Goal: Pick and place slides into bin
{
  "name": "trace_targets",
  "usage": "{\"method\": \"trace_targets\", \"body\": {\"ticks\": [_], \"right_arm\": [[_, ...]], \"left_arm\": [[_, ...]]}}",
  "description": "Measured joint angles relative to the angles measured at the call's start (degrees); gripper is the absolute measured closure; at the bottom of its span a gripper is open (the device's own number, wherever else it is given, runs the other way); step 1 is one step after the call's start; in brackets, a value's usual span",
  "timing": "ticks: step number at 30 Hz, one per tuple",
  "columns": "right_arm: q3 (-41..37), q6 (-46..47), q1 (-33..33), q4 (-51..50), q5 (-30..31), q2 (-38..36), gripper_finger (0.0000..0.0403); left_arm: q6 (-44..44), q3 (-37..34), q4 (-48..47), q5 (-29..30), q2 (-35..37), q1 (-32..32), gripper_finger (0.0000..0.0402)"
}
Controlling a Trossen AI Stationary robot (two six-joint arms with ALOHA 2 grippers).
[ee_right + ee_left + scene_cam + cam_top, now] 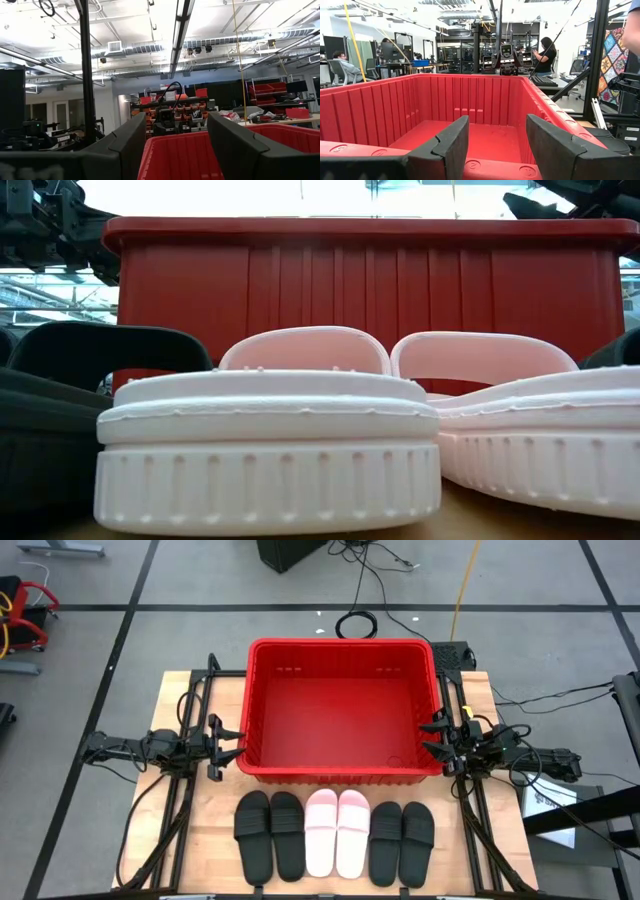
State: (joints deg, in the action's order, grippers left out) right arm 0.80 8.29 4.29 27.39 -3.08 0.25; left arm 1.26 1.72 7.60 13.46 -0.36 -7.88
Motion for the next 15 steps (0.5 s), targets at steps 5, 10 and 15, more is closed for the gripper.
{"method": "trace_targets", "body": {"ticks": [5,10,15], "right_arm": [[0.0,0.0,0.0,0.0,0.0,0.0,0.0202],[0.0,0.0,0.0,0.0,0.0,0.0,0.0202],[0.0,-2.1,0.0,-1.1,0.0,0.6,0.0202]], "left_arm": [[0.0,0.0,0.0,0.0,0.0,0.0,0.0197],[0.0,0.0,0.0,0.0,0.0,0.0,0.0197],[0.0,0.0,0.0,0.0,0.0,0.0,0.0197]]}}
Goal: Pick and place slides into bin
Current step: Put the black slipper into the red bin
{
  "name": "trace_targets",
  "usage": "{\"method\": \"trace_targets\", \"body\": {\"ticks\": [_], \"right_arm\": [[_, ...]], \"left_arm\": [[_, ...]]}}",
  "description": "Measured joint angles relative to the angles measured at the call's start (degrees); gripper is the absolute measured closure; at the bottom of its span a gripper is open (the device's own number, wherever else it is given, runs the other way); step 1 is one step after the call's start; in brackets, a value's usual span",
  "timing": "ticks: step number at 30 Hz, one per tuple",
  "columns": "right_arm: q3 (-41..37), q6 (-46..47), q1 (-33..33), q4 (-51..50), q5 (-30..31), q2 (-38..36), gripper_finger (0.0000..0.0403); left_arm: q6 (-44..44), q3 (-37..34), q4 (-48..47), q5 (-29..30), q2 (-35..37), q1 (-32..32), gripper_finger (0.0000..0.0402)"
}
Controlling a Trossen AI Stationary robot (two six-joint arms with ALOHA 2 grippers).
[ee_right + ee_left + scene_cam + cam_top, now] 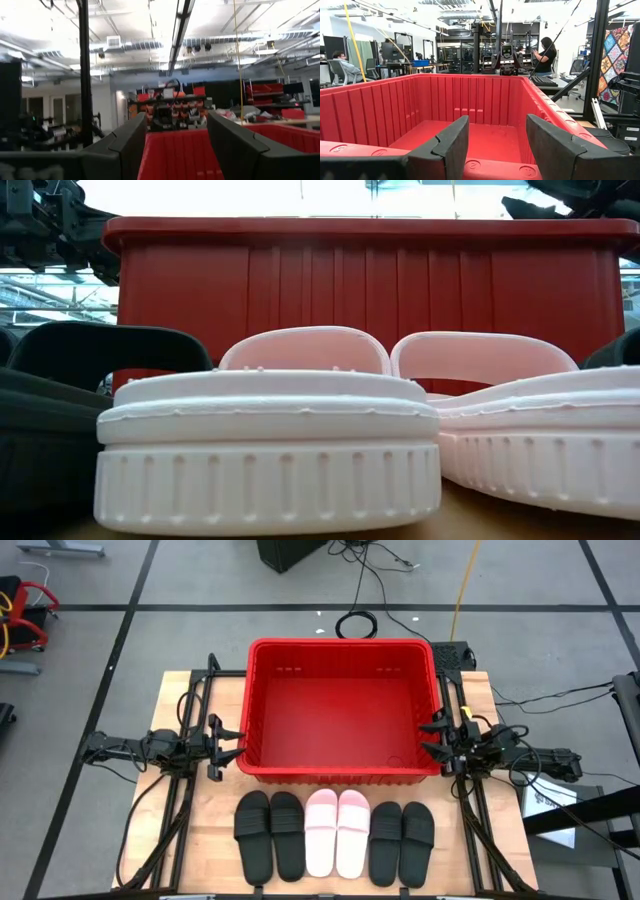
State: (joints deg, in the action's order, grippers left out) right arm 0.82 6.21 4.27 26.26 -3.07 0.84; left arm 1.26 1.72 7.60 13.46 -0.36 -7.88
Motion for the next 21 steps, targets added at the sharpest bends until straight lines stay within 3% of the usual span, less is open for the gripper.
{"method": "trace_targets", "body": {"ticks": [21], "right_arm": [[0.0,2.5,0.0,0.1,0.0,0.1,0.0202]], "left_arm": [[0.0,0.0,0.0,0.0,0.0,0.0,0.0197]]}}
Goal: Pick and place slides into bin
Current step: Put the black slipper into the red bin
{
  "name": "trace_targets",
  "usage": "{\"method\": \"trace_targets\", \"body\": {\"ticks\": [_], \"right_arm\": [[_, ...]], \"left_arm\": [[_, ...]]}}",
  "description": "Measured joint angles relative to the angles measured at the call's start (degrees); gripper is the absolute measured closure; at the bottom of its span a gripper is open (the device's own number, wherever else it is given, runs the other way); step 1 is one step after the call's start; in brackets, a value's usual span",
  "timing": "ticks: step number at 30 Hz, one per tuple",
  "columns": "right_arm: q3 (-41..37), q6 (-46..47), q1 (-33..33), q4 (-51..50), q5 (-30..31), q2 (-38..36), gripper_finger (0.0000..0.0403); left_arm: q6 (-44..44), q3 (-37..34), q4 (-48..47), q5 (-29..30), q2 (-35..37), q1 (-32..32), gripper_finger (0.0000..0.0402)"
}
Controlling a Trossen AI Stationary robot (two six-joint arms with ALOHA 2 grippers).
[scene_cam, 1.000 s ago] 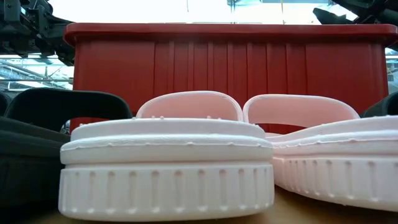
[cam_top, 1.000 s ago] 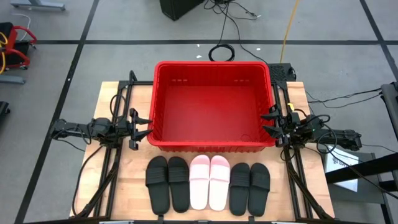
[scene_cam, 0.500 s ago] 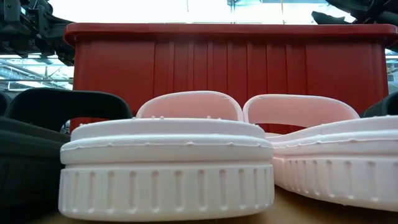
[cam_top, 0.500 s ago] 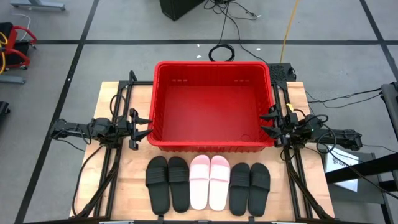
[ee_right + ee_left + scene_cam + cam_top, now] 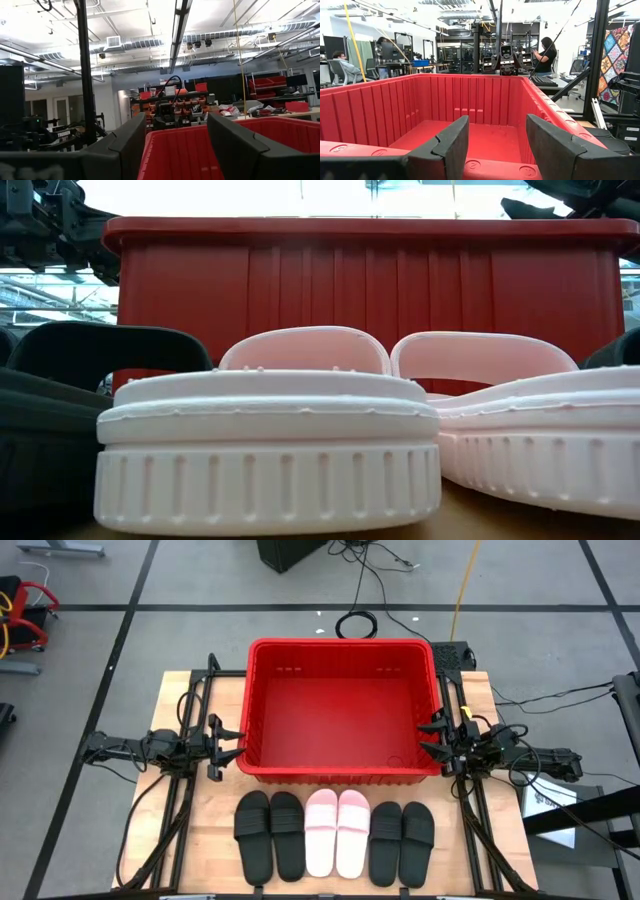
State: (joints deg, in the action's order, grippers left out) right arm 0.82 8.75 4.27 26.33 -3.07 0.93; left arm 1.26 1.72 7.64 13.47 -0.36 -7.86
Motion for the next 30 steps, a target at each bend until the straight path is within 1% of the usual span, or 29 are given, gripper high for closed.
{"method": "trace_targets", "body": {"ticks": [4,10,24,26,30], "right_arm": [[0.0,0.1,0.0,0.0,0.0,0.0,0.0202],[0.0,2.8,0.0,0.0,0.0,0.0,0.0202],[0.0,2.6,0.0,0.2,0.0,0.0,0.0202],[0.0,2.6,0.0,0.9,0.0,0.0,0.0202],[0.0,2.6,0.0,3.7,0.0,0.0,0.0202]], "left_arm": [[0.0,0.0,0.0,0.0,0.0,0.0,0.0197],[0.0,0.0,0.0,0.0,0.0,0.0,0.0197],[-0.1,0.0,0.3,0.1,0.0,0.0,0.0197],[-1.3,0.0,0.6,-0.2,0.0,0.0,0.0197],[-6.9,-0.1,1.2,-0.6,0.0,0.0,0.0197]]}}
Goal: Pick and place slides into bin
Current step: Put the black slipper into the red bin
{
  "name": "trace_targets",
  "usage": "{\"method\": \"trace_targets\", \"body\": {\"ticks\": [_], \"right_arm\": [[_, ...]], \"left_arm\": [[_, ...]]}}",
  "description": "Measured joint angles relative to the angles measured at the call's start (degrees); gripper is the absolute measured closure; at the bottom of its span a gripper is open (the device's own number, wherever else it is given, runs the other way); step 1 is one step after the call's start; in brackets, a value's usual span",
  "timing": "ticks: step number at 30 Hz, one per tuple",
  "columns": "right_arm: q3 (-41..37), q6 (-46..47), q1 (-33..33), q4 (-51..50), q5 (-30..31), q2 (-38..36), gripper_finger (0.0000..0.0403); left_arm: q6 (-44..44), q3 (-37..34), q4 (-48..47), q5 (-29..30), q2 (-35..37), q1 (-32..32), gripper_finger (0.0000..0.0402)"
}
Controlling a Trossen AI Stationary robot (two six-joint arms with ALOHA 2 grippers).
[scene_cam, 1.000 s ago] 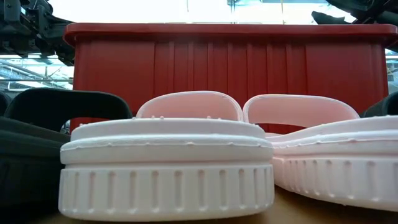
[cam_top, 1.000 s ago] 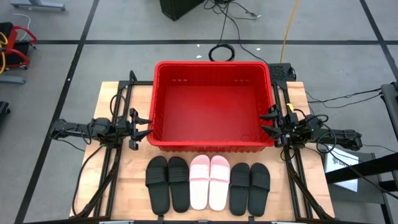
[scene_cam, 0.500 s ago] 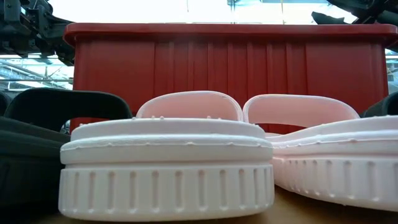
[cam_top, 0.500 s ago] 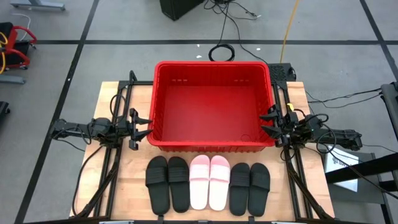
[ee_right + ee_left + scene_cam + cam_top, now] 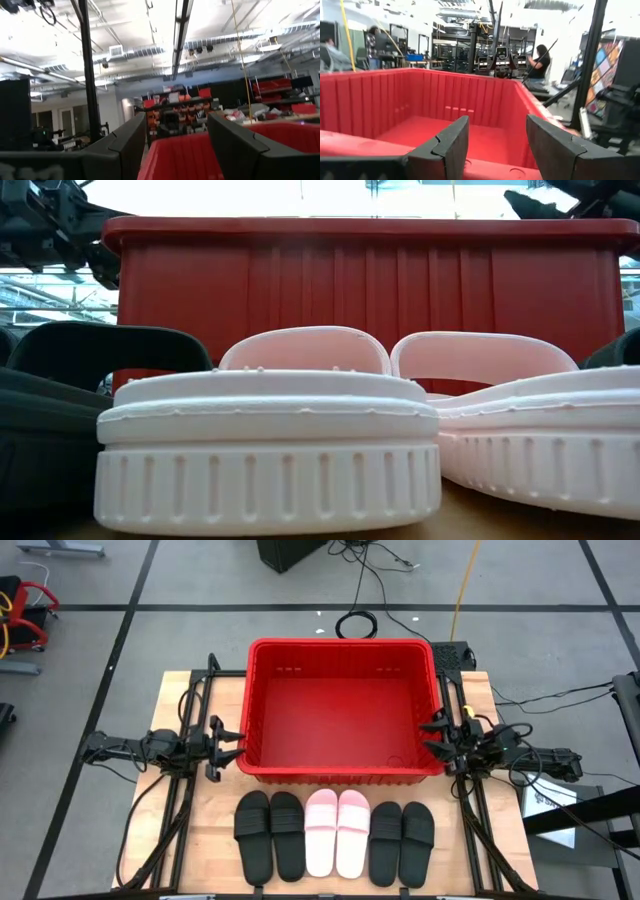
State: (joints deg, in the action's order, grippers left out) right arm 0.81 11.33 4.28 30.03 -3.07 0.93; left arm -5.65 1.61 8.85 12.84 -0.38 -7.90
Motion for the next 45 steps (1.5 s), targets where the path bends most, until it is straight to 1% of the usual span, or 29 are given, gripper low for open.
{"method": "trace_targets", "body": {"ticks": [6,10,17,19,23,25,27,29,31,33,36,41,45], "right_arm": [[0.0,1.1,0.0,3.6,0.0,0.0,0.0202],[0.0,1.4,0.0,4.1,0.2,0.0,0.0202],[0.0,3.2,0.0,3.5,0.2,0.0,0.0202],[0.0,2.9,0.0,3.4,0.1,0.0,0.0202],[0.0,4.4,0.0,4.0,0.1,0.0,0.0202],[0.0,6.6,0.0,6.2,0.2,0.0,0.0202],[0.0,8.4,0.0,9.0,0.3,0.0,0.0202],[0.4,9.4,0.0,11.5,0.3,0.0,0.0202],[1.7,10.8,0.0,10.8,0.1,0.0,0.0202],[3.4,12.4,0.0,8.4,-0.1,0.0,0.0202],[9.1,13.7,0.0,2.8,-0.9,0.5,0.0202],[21.4,9.3,0.0,-4.4,-4.5,4.2,0.0202],[34.6,6.0,0.0,-13.5,-3.2,10.0,0.0202]], "left_arm": [[-12.7,0.1,0.6,0.2,0.0,0.0,0.0197],[-15.1,0.1,1.7,0.3,0.0,0.0,0.0197],[-22.6,0.1,4.6,0.3,0.0,0.0,0.0197],[-25.1,0.1,4.6,-1.3,0.0,0.0,0.0197],[-26.4,0.1,5.1,-2.3,0.0,0.0,0.0197],[-28.0,0.1,7.6,-2.1,0.0,0.0,0.0197],[-27.7,0.6,9.4,-1.1,0.0,0.0,0.0197],[-24.4,2.3,8.8,-4.2,0.0,0.1,0.0197],[-22.3,5.7,5.6,-7.8,0.0,0.0,0.0197],[-23.3,10.0,-0.2,-7.4,-0.5,0.0,0.0197],[-22.4,18.2,-8.0,-6.8,-3.6,0.0,0.0197],[-16.3,35.3,-17.1,-3.9,-13.2,0.0,0.0197],[-11.3,49.4,-22.6,-1.1,-22.5,0.0,0.0197]]}}
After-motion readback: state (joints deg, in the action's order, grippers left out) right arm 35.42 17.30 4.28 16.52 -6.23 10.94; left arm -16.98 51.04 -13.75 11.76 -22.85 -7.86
